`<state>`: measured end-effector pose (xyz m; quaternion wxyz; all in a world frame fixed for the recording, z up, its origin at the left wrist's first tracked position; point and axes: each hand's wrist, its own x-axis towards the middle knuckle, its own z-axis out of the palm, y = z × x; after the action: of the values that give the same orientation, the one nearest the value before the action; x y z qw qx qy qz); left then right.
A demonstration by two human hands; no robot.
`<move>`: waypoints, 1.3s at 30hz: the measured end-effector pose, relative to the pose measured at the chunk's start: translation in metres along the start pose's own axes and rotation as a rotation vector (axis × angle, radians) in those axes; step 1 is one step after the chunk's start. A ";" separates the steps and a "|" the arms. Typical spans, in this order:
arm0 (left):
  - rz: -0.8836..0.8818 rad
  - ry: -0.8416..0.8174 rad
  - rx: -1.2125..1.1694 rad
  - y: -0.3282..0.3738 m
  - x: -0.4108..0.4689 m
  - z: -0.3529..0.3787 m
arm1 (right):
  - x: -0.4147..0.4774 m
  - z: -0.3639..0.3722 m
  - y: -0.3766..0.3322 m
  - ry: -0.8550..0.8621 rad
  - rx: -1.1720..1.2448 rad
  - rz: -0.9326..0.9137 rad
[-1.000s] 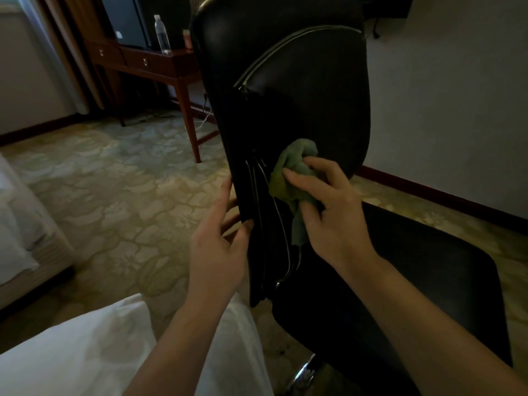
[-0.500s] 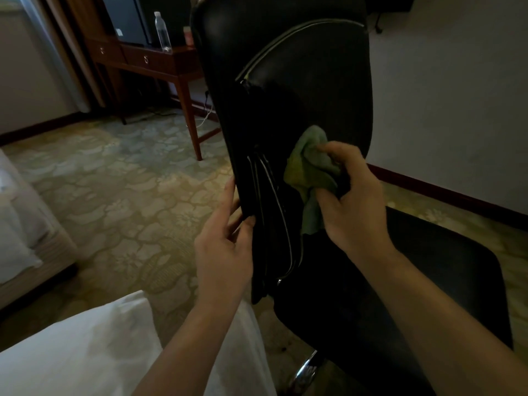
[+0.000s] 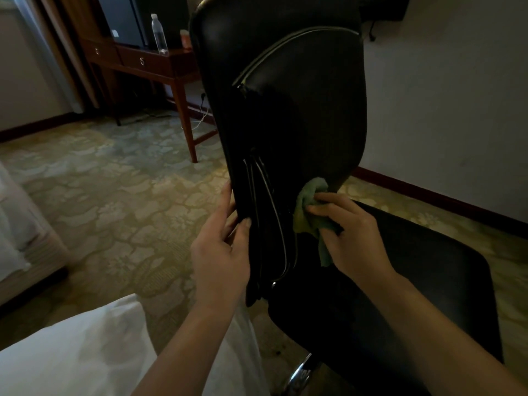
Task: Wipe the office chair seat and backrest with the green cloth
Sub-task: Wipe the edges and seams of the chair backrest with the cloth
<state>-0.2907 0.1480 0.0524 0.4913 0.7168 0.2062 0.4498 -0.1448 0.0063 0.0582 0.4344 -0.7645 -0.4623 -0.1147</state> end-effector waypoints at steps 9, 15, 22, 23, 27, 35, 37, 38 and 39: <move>0.001 0.006 0.006 -0.004 0.000 0.000 | 0.037 0.001 -0.047 0.137 0.010 -0.126; -0.015 0.004 0.009 -0.011 0.000 -0.001 | 0.017 0.019 -0.026 0.092 -0.067 -0.165; -0.049 0.006 -0.066 -0.004 0.000 -0.001 | -0.002 0.007 -0.003 0.031 -0.026 0.002; -0.054 0.006 -0.081 -0.003 0.001 -0.001 | 0.001 0.004 -0.007 0.072 -0.006 -0.003; -0.073 -0.003 -0.109 -0.003 0.001 0.000 | 0.022 0.001 -0.030 0.183 0.065 -0.101; -0.060 0.010 -0.099 0.000 0.001 -0.002 | 0.011 0.011 -0.012 0.012 -0.037 -0.097; -0.057 0.007 -0.092 0.002 0.001 -0.002 | 0.004 0.003 0.000 -0.059 -0.059 -0.022; -0.051 0.004 -0.095 0.002 0.000 -0.002 | 0.002 -0.001 0.004 -0.080 -0.057 0.018; -0.045 -0.001 -0.102 0.002 0.000 -0.001 | 0.000 -0.005 0.006 -0.078 -0.049 0.048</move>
<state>-0.2920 0.1477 0.0548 0.5373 0.6861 0.1990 0.4482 -0.1383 0.0014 0.0577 0.3999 -0.7896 -0.4574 -0.0854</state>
